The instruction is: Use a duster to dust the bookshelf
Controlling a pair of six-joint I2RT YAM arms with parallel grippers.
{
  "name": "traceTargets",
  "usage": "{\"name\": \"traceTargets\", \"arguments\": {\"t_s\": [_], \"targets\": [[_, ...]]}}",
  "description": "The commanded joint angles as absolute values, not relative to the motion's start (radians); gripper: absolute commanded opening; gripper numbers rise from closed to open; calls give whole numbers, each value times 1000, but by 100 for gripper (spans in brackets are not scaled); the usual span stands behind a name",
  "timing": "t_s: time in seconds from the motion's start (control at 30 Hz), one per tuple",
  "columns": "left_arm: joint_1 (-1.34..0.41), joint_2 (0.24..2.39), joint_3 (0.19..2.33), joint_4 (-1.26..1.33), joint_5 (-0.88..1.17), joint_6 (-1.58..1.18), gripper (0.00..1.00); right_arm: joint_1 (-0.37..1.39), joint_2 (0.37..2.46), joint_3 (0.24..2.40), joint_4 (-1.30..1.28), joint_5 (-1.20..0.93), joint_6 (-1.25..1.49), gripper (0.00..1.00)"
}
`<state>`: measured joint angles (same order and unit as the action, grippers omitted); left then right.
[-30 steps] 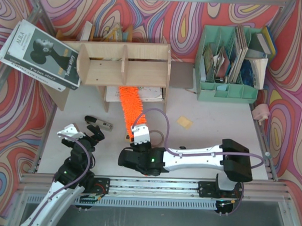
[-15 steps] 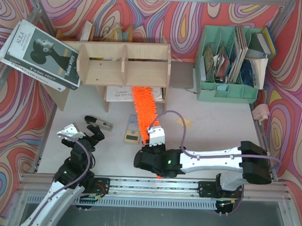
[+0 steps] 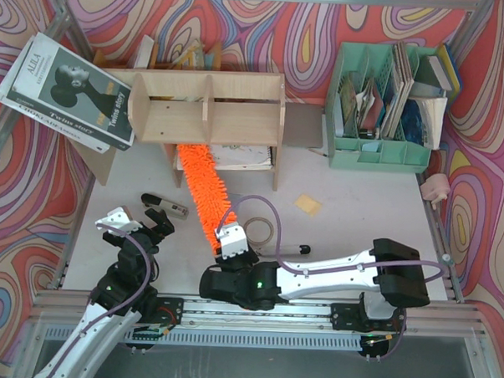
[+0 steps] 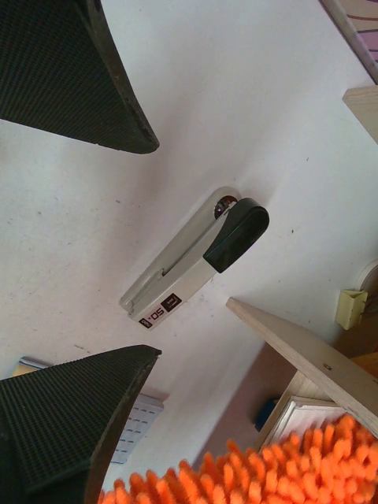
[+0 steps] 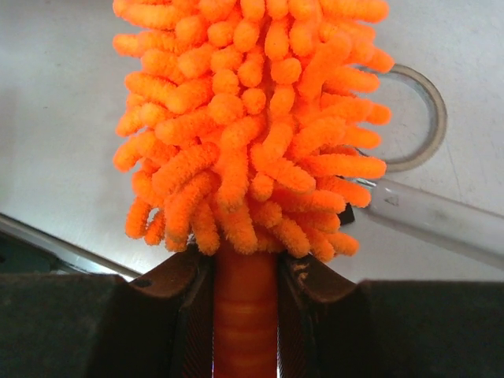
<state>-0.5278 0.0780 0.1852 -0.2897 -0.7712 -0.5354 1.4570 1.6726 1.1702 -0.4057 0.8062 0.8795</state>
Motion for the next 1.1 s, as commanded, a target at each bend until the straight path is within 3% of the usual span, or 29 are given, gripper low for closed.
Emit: {"name": "traceTargets", "arguments": {"t_s": [0.0,0.2,0.33,0.63,0.83,1.07], "targets": [[-529,69,167,-293,-785,-541,98,1454,1626,1159,-617,931,1070,0],[-529,76,167,-286,-781,-539,98,1439,1542,1104,-986,970,1462,0],[-529,80,169,-286,-778,-538,98,1439,1507,1086,-1097,980,1555,0],[-528,76,169,-287,-778,-537,98,1474,1386,1042,-756,977,910,0],[-529,77,169,-286,-778,-537,98,1485,1266,989,-538,784,512,0],[-529,78,169,-284,-778,-535,98,1485,1333,1128,-756,713,399,0]]}}
